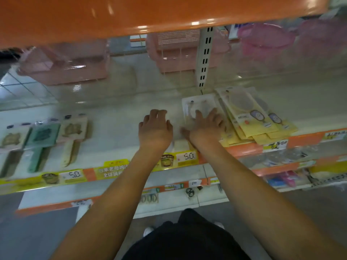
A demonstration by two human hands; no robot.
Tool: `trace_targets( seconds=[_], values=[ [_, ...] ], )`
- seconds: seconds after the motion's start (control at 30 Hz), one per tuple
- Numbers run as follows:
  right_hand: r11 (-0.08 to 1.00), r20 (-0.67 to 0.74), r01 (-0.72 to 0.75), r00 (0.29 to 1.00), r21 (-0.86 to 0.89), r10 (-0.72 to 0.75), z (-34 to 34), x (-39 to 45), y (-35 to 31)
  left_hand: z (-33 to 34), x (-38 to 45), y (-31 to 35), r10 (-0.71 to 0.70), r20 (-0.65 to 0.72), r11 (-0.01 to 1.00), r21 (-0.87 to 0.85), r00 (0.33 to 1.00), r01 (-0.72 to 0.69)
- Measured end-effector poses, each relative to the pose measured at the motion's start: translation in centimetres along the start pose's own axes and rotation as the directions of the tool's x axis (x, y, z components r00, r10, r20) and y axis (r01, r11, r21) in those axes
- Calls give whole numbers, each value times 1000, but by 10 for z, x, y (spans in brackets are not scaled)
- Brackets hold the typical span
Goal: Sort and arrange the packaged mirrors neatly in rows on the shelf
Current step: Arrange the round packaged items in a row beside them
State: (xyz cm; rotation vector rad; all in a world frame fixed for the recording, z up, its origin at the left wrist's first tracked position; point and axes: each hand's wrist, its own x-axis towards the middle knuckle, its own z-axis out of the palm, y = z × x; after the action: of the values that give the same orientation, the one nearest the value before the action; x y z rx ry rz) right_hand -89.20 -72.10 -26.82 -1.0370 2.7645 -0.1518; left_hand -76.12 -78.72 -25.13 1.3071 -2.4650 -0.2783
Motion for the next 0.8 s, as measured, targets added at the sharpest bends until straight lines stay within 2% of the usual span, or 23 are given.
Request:
trace_targets(
  seconds=[0.17, 0.3, 0.6, 0.8],
  values=[
    [992, -38, -64, 997, 106, 69, -2, -8, -15, -8, 5, -26, 43, 57, 999, -16, 997, -42],
    [994, -26, -99, 995, 51, 100, 1, -10, -18, -13, 8, -32, 41, 48, 998, -44, 998, -39],
    [987, -116, -39, 992, 153, 58, 3, -14, -41, -26, 5, -51, -14, 6, 998, -55, 1000, 14],
    [996, -267, 17, 964, 89, 7, 1, -19, -72, -39, 4, -78, -46, -6, 998, -52, 999, 45]
  ],
)
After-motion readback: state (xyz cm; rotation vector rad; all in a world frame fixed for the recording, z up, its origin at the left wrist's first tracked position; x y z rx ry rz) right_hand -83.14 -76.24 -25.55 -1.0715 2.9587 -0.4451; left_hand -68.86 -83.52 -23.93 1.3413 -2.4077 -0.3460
